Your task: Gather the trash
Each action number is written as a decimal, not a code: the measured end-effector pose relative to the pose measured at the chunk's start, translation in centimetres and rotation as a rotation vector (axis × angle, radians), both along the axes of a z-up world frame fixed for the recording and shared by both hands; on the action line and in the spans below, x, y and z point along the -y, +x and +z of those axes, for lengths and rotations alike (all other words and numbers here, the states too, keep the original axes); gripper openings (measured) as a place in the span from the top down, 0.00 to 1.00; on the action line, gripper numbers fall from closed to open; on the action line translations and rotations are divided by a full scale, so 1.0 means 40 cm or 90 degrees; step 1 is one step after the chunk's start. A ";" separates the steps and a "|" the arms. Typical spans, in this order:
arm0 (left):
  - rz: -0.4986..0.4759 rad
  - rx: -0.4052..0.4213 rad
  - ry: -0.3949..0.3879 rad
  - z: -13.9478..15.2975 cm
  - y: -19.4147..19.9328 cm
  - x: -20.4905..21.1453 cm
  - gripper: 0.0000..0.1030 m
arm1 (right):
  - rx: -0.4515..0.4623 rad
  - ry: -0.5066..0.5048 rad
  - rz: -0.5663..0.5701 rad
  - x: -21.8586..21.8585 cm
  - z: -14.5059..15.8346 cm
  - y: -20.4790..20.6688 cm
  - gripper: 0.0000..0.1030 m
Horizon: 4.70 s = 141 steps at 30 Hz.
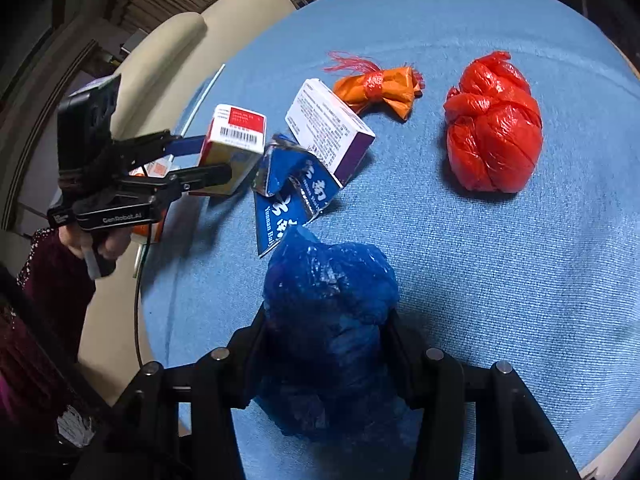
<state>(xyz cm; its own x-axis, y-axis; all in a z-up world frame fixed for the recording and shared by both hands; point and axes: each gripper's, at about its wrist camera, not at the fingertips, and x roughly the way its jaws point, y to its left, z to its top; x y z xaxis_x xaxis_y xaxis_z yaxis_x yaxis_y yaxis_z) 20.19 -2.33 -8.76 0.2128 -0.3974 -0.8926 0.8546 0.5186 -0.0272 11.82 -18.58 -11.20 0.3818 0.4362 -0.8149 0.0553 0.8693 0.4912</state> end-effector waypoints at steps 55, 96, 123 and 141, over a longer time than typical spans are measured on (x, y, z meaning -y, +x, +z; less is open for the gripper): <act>0.296 0.267 -0.015 0.240 -0.623 0.360 0.46 | 0.265 -0.098 -0.200 0.321 0.226 -0.463 0.47; 0.238 0.124 -0.010 0.146 -0.582 0.447 0.31 | 0.243 -0.102 -0.259 0.366 0.190 -0.492 0.47; 0.352 -0.027 -0.035 0.047 -0.528 0.469 0.29 | 0.217 -0.085 -0.274 0.422 0.132 -0.508 0.47; 0.378 -0.085 -0.082 0.014 -0.507 0.391 0.42 | 0.225 -0.100 -0.274 0.410 0.146 -0.515 0.48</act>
